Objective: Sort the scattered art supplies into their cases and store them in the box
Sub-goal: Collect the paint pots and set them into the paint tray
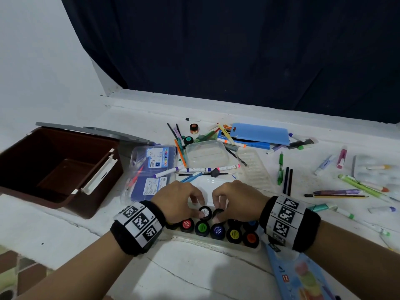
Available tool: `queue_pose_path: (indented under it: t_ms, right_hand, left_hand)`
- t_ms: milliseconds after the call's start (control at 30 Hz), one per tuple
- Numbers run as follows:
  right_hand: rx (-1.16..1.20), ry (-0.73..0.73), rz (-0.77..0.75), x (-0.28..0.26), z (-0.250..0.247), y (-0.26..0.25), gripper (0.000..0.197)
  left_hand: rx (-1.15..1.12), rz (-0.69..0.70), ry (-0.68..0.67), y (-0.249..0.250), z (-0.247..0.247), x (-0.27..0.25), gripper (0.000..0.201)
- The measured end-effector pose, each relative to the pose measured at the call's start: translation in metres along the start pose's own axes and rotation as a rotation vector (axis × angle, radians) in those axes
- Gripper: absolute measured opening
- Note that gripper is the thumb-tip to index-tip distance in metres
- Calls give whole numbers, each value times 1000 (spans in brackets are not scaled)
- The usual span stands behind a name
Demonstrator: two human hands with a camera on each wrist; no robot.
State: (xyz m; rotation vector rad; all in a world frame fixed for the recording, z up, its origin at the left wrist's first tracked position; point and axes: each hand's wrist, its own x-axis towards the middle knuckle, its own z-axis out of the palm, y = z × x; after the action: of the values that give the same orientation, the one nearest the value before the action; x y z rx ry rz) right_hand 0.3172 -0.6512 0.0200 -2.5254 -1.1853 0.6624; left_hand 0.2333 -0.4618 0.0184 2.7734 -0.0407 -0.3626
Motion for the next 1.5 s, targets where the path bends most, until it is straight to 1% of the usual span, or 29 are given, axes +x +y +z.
queue_pose_path:
  t_ms: [67,100,133,167,233,300,367,433,533,633,733,800,900,1067,1133,1200,1267,1400,1500]
  right_hand:
    - [12,-12,-11,0,-4,1,34]
    - [22,-12,-19,0,-8,1,34]
    - [37,2,-31,1,-13,1,34]
    - [59,38,-46,2,-19,2,33]
    - [127,169,-69,9,-35,5,27]
    - [210,306,-75,21,-52,11,20]
    - [222,426,-92,38,-68,19,16]
    - [174,529,-109,58,-83,27,13]
    - [119,610,-112,95,-103,38,6]
    - [70,591,-103,135,-116,46,9]
    - [46,502,-71,174,-125,56,10]
    - [38,443,-56,199,-131,60,12]
    - [3,340,-54,230,-135,63,24]
    - [-123,90,-115,273,-132,65,50]
    - [-179,8,-134,285,-129,65,52]
    - [-235,-33,-150,292,-125,64,46]
    - [-293,1,-151,295,-120,63,36]
    - [-410,139,-145,289,-115,65,23]
    - [-357,237,-131,272,-122,66,23]
  left_hand:
    - [-61,27,-7,-5,-4,-1,28]
    - [-120,42,13,-8,-8,-2,26]
    - [-187,55,60,-11,-13,-1,23]
    - [-250,63,139,-14,-19,1,19]
    - [-326,52,329,-23,-34,10,12]
    - [-362,22,481,-32,-49,24,8]
    - [-379,-14,579,-43,-65,43,6]
    - [-375,-66,609,-53,-77,64,9]
    - [-310,-174,538,-66,-88,100,15]
    - [-221,-238,446,-77,-84,135,21]
    - [-155,-263,334,-90,-75,163,34]
    - [-127,-283,295,-97,-73,178,39]
    - [-106,-318,256,-102,-73,193,36]
    - [-116,-314,168,-109,-73,202,26]
    - [-94,-282,111,-110,-71,203,26]
    - [-60,-263,84,-109,-70,204,27]
    - [-36,-268,94,-108,-70,206,27]
    - [-24,-270,105,-104,-71,206,26]
    - [-34,-257,132,-100,-77,199,24]
